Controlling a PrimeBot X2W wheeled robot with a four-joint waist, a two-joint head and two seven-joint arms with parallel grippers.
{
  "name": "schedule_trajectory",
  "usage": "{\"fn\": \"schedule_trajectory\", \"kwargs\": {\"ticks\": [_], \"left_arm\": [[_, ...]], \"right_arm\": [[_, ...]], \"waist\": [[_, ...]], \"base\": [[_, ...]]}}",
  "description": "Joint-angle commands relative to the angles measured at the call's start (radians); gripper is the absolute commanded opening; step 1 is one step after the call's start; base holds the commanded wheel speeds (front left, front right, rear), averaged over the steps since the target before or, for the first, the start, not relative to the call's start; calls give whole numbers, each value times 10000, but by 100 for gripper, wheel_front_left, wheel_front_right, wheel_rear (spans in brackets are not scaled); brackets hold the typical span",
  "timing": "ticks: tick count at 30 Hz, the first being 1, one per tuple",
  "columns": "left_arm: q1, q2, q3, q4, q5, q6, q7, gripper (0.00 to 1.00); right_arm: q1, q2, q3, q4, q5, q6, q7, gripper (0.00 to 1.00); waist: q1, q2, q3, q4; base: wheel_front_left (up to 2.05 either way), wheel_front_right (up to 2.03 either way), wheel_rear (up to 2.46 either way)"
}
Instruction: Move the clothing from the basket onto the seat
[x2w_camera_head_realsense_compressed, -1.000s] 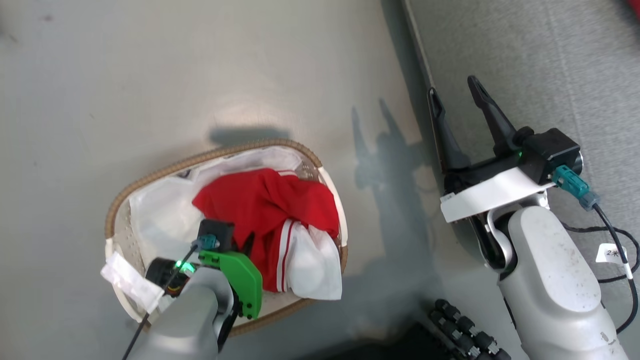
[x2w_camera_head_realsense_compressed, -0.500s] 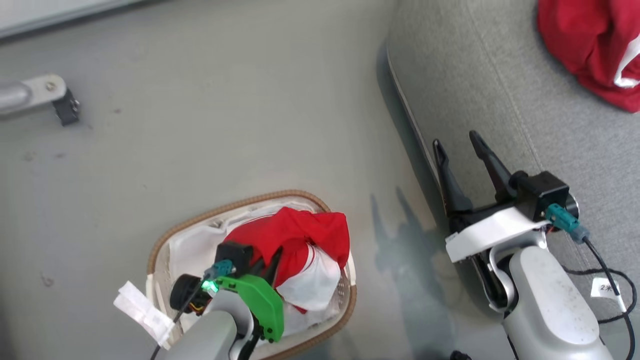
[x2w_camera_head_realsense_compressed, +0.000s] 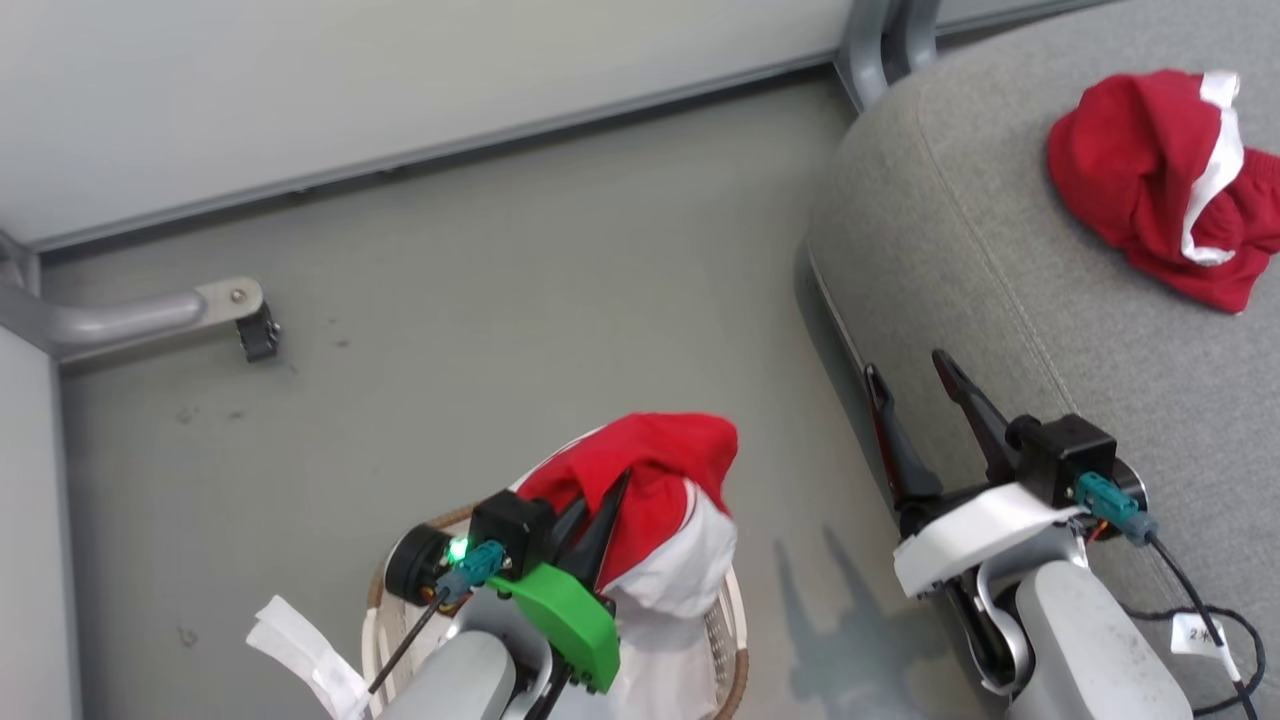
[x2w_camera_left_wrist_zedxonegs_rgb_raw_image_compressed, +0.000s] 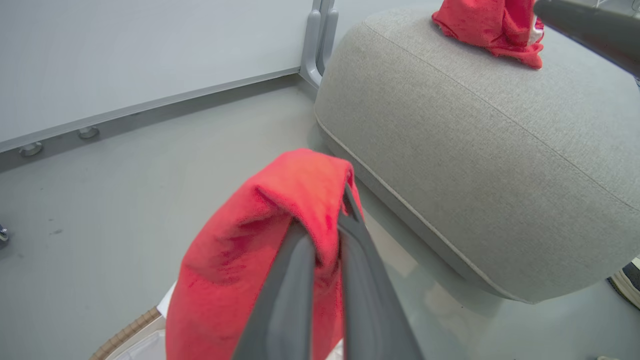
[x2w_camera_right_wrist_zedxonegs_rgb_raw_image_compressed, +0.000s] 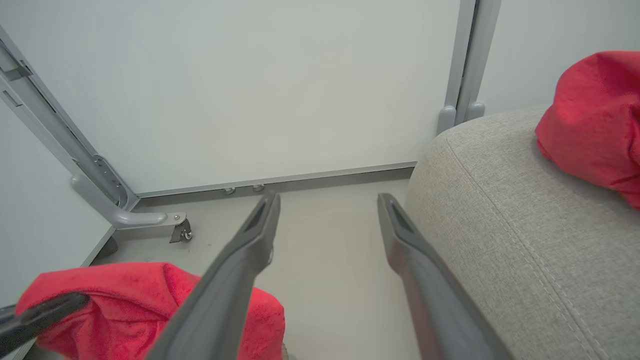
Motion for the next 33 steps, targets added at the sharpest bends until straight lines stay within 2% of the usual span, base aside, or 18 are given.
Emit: {"fn": "schedule_trajectory", "kwargs": {"ticks": [1, 10, 15, 17, 25, 29, 33], "left_arm": [[159, -11, 128, -331, 109, -31, -41, 0], [230, -84, 457, -2352, 731, -31, -40, 0], [259, -121, 711, -3110, 983, -31, -40, 0], [301, -128, 730, -3280, 1073, -31, -40, 0], [451, -163, 613, -3411, 968, -31, -40, 0], [334, -195, 432, -3432, 900, -31, -40, 0], [178, -226, 143, -3478, 788, -31, -41, 0]], "right_arm": [[240, -41, -42, 42, -94, -14, -19, 100], [1034, -41, -41, 280, -269, -14, -19, 100], [1293, -93, 304, 288, -336, -14, -19, 100], [1328, -164, 688, 195, -327, -14, -19, 100], [380, -956, 3275, -510, -590, -14, -19, 100], [-544, -1070, 4214, -170, -778, -14, -19, 100], [-1388, -834, 4857, 707, -781, -14, -19, 100]], "waist": [[1, 0, -696, 361], [1, 0, -1592, 608], [1, 0, -1832, 688], [1, 0, -1903, 717], [1, 0, -2035, 905], [1, 0, -1974, 1120], [1, 0, -1949, 1422]], "base": [[0, 0, 0], [0, 0, 0], [0, 0, 0], [0, 0, 0], [0, 0, 0], [0, 0, 0], [0, 0, 0]]}}
